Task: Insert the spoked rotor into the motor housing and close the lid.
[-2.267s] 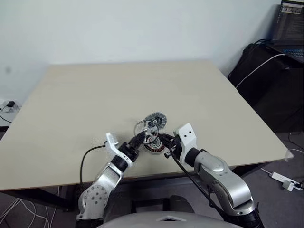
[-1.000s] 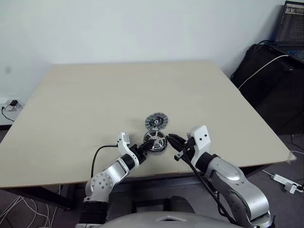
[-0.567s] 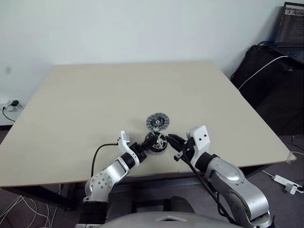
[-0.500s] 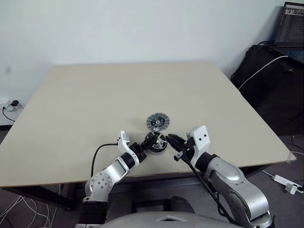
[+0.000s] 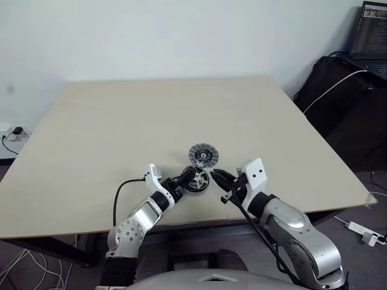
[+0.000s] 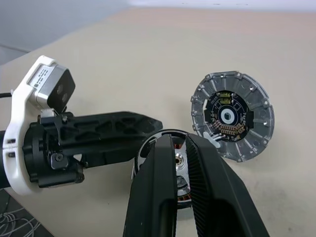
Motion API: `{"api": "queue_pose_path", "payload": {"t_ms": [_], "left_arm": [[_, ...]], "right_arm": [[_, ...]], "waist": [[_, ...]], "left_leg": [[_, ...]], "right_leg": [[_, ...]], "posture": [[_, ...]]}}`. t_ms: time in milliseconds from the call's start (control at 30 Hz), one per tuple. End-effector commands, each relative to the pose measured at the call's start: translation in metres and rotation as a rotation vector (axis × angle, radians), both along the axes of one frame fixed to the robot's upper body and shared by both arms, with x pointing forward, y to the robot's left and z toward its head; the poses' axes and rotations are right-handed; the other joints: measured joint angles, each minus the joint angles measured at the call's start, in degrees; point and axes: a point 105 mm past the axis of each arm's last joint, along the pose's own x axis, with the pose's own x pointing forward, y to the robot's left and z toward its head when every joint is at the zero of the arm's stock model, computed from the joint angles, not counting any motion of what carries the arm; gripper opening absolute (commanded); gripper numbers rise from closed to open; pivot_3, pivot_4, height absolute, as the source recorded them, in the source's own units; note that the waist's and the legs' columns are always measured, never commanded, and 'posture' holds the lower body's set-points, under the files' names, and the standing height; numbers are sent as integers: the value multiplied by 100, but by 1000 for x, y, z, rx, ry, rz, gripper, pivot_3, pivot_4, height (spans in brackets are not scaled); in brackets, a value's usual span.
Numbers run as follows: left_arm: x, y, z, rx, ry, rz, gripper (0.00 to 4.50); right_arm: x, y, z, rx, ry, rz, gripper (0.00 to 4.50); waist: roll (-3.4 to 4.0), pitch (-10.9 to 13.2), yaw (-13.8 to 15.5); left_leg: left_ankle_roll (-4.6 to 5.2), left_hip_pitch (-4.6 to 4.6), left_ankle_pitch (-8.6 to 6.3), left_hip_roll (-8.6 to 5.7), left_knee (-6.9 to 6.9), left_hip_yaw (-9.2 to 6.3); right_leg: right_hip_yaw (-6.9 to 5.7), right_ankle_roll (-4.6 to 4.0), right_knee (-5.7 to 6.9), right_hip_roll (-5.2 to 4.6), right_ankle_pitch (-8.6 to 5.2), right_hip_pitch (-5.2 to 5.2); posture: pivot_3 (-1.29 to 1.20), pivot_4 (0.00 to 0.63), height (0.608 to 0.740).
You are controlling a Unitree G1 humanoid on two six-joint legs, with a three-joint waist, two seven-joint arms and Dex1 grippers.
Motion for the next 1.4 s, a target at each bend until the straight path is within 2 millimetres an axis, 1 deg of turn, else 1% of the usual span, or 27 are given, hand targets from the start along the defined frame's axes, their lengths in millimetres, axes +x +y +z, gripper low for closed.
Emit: {"api": "queue_pose_path", "payload": {"t_ms": [33,200,267,433,500,567,633,700,800,900,933,1033,1067,1100,1167,1233,1300,1333,1367,1400], "left_arm": [[5,-2,17,19,-99,8,4466],[3,-1,2,107,-89,32,4466],[1,-2,-1,132,-99,26,4466],[0,1,1,45,-103,67,4466],[-1,0,6,-18,-109,55,4466],[-2,0,16,-60,-164,50,4466],[-2,1,18,-47,-194,55,4466],[-3,0,15,-9,-208,45,4466],[-4,1,9,-7,-180,55,4466],[-1,8,8,-3,-175,101,4466],[0,12,8,19,-182,124,4466],[5,27,2,288,-268,170,4466],[6,30,1,344,-291,174,4466],[5,32,1,364,-305,178,4303],[2,35,0,419,-343,157,3840],[0,39,-1,504,-378,138,3233],[-5,41,-2,581,-417,91,2518],[-7,41,1,580,-461,86,2174],[-8,46,2,676,-519,94,1834],[-9,48,2,736,-561,89,1494]], "right_arm": [[2,1,10,12,-49,7,488],[2,1,9,9,-45,3,488],[2,0,9,9,-44,2,488],[2,0,7,5,-38,-1,488],[2,-1,6,2,-36,-3,488],[2,-1,6,0,-34,-3,488],[2,-1,6,0,-34,-3,488],[2,-1,6,-2,-33,-2,488],[2,-2,5,-6,-30,-3,488],[2,-2,4,-15,-31,-3,488],[2,-2,4,-20,-31,-3,488],[7,0,1,-37,-30,-11,488],[8,0,-1,-41,-27,-12,488],[9,3,-3,-38,-20,-9,488],[13,7,-10,-43,-1,-7,488],[18,11,-17,-50,11,-10,488],[24,15,-21,-50,16,-17,488],[28,18,-22,-47,16,-19,488],[32,22,-23,-44,16,-18,488],[35,25,-24,-44,16,-18,488]], "waist": [[0,0,1],[1,-1,-2],[2,-2,-2],[2,-1,-9],[3,-1,-10],[3,0,-6],[4,0,3],[3,0,18],[3,0,16],[3,1,15],[3,1,16],[3,0,19],[4,0,21],[4,0,23],[3,0,20],[4,0,15],[7,1,11],[10,3,5],[11,3,5],[13,5,6]], "left_leg": [[0,0,0,0,0,0],[0,1,0,1,0,0],[0,1,0,2,0,0],[-1,2,-1,5,-1,0],[-1,1,-1,6,-2,-1],[-1,1,-1,7,-3,-1],[-1,-1,-1,5,-2,-1],[0,-2,-1,2,-2,-1],[1,-3,-2,0,-2,0],[1,-3,-2,1,-2,0],[1,-3,-2,2,-2,-1],[1,-2,-2,2,-2,0],[1,-1,-2,1,-2,0],[1,-1,-2,1,-2,0],[1,-1,-2,1,-2,1],[1,-2,-2,2,-3,1],[1,-3,-2,2,-6,1],[1,-3,-2,3,-7,1],[1,-4,-2,4,-8,2],[0,-5,-2,4,-9,2]], "right_leg": [[0,0,0,0,0,0],[0,0,0,0,0,0],[0,0,0,0,0,0],[0,0,0,0,0,-2],[0,0,1,0,0,-3],[-1,0,0,0,0,-4],[-1,0,0,-2,0,-4],[-2,0,-3,-4,0,-2],[-2,0,-5,-6,0,-1],[-2,0,-5,-5,0,-2],[-2,0,-5,-4,0,-2],[-2,0,-4,-3,0,-1],[-2,0,-4,-3,0,0],[-2,0,-4,-3,0,0],[-2,0,-5,-3,0,0],[-2,0,-4,-3,0,-3],[-3,0,-5,-4,0,-5],[-3,-1,-4,-4,0,-6],[-2,-1,-4,-4,0,-8],[-2,-1,-4,-5,0,-10]], "posture": [[0,0,740],[0,0,740],[0,0,740],[0,0,740],[0,0,740],[0,0,740],[0,0,740],[0,0,740],[0,0,740],[0,0,740],[0,0,740],[0,0,740],[0,0,740],[0,0,740],[0,0,740],[0,0,740],[0,0,740],[0,0,740],[0,0,740],[0,0,740]]}}
